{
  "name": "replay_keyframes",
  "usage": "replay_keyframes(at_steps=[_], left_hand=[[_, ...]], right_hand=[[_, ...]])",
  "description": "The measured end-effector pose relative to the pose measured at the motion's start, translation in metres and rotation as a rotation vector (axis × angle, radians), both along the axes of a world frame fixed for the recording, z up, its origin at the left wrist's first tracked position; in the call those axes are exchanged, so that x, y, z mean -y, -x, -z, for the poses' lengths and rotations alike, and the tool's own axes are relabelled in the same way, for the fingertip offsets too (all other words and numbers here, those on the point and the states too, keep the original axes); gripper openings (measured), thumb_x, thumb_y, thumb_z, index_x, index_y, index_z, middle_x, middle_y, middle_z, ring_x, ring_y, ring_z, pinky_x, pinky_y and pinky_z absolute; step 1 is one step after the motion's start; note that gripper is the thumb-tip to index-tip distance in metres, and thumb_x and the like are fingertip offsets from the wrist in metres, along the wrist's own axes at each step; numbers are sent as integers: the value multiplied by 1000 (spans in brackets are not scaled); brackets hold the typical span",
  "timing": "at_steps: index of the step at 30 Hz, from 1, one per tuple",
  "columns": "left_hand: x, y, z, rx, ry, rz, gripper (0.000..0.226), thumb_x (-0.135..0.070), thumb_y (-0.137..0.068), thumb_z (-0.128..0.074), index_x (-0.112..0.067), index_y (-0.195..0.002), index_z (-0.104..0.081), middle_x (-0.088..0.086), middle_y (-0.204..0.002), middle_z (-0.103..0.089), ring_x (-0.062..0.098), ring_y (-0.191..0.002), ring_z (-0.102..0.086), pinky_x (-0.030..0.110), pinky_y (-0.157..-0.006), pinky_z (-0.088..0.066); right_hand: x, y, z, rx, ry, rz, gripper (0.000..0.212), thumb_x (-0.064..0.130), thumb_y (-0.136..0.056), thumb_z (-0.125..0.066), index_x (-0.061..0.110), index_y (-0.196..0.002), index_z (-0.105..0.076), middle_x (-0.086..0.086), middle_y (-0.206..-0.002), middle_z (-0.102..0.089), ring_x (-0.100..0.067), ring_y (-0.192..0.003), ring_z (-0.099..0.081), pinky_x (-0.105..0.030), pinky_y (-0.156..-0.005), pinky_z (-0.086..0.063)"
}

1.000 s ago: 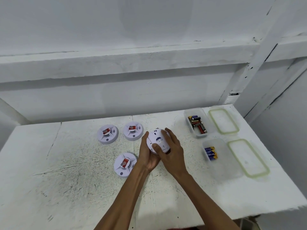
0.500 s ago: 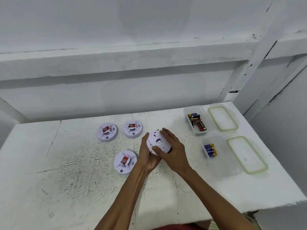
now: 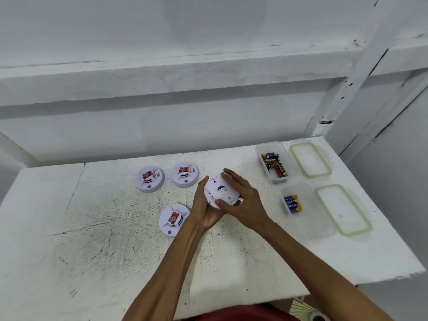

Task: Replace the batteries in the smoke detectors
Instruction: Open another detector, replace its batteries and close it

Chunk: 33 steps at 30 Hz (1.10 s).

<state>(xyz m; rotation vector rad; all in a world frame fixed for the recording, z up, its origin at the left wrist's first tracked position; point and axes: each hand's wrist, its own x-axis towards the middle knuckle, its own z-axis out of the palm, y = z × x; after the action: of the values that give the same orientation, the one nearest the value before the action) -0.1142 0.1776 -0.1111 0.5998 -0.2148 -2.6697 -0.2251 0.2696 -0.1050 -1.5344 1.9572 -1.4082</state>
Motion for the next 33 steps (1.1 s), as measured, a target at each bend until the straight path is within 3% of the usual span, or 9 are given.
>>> replay_keyframes(at_steps=[3, 9, 14, 17, 19, 22, 26, 33], left_hand=[[0, 1, 2, 23, -22, -11, 48, -40, -96, -57, -5, -128, -64, 18, -124, -68, 33, -104, -73, 41, -78, -64], [6, 4, 7, 79, 71, -98, 48, -44, -97, -56, -12, -133, -58, 12, -126, -66, 29, -115, -66, 42, -97, -57], [17, 8, 5, 105, 234, -92, 46, -46, -101, -50, -14, -133, -53, 14, -127, -61, 28, -117, -61, 42, -100, -52], [16, 7, 2, 113, 233, -80, 49, -47, -100, -47, -12, -134, -53, 16, -126, -64, 29, -114, -64, 41, -98, -54], [14, 8, 2, 118, 225, -76, 50, -47, -99, -49, -12, -134, -54, 15, -124, -65, 28, -112, -64, 39, -99, -51], [13, 10, 1, 124, 233, -69, 52, -45, -100, -48, -12, -140, -47, 14, -127, -60, 28, -115, -61, 38, -101, -50], [13, 12, 7, 128, 199, -100, 64, -45, -103, -46, -9, -155, -37, 14, -132, -58, 28, -117, -61, 39, -100, -52], [8, 9, 7, 167, 204, -113, 40, -38, -102, -46, -7, -124, -59, 13, -108, -72, 24, -96, -73, 34, -82, -61]], right_hand=[[1, -1, 2, -11, -22, 7, 77, 46, -79, -76, 17, -145, -49, 7, -154, -41, -10, -136, -45, -42, -99, -53], [11, -5, -7, -161, -168, 10, 75, 46, -85, -70, 25, -149, -37, 11, -161, -21, -11, -142, -30, -30, -101, -45], [15, -12, -24, -314, -181, 206, 66, 47, -77, -72, 24, -134, -50, -1, -136, -38, -20, -128, -34, -35, -87, -46], [15, -12, -34, -311, -253, 183, 64, 44, -78, -72, 20, -135, -52, -3, -124, -43, -20, -117, -37, -38, -86, -49], [16, -10, -39, -310, -300, 161, 66, 42, -79, -72, 18, -137, -51, -4, -121, -46, -20, -115, -39, -35, -83, -50], [19, -9, -44, -320, -367, 164, 68, 41, -77, -73, 14, -136, -51, -6, -118, -49, -20, -111, -40, -25, -76, -39], [24, -9, -50, -388, -402, 155, 66, 44, -74, -72, 9, -127, -55, -6, -115, -51, -20, -106, -43, -25, -75, -35], [21, -6, -47, -376, -449, 113, 68, 51, -69, -76, 10, -119, -56, -3, -110, -54, -18, -97, -49, -26, -75, -38]])
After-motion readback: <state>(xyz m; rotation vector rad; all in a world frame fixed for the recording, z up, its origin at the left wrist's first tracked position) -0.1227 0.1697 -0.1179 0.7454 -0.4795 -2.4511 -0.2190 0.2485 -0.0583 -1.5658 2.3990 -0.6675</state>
